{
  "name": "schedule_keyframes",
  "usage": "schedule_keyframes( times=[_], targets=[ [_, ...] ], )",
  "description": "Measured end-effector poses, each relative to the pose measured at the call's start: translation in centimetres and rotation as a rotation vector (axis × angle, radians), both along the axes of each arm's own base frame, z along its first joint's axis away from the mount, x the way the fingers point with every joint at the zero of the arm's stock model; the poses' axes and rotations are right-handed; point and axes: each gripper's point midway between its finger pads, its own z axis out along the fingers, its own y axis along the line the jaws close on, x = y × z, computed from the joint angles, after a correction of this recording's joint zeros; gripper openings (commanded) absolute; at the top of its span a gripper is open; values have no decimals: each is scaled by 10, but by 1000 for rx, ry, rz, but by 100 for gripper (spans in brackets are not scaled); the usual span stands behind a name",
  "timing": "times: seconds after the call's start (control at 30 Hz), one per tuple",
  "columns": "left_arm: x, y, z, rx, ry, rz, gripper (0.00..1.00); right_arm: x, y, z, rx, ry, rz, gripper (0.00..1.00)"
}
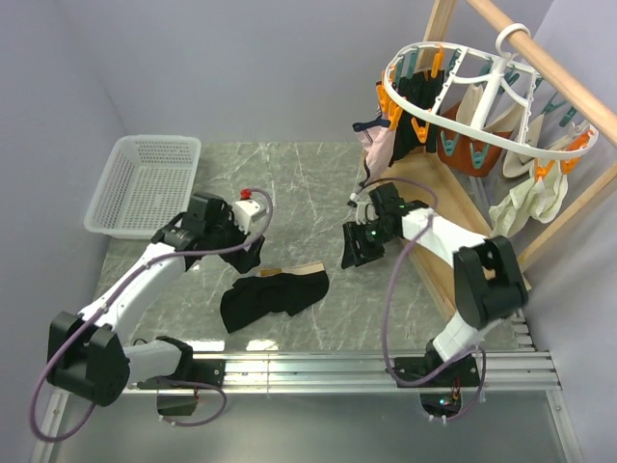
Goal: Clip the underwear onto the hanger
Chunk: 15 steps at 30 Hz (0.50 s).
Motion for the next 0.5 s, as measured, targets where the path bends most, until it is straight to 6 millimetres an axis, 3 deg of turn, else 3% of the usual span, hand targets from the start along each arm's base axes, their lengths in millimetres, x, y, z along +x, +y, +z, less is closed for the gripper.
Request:
schedule_keyframes(
  times=[0.23, 0.37, 0.5],
  targets=[
    [7, 17, -22, -56, 159, 157, 92, 21, 36, -18, -10, 60, -9, 48],
    [14, 27, -21, -86, 189, 227, 92, 15, 59, -28, -50, 65, 36, 48],
    [19, 32, -23, -99, 211, 274, 92, 4, 68, -46, -111, 86, 69, 47]
  ],
)
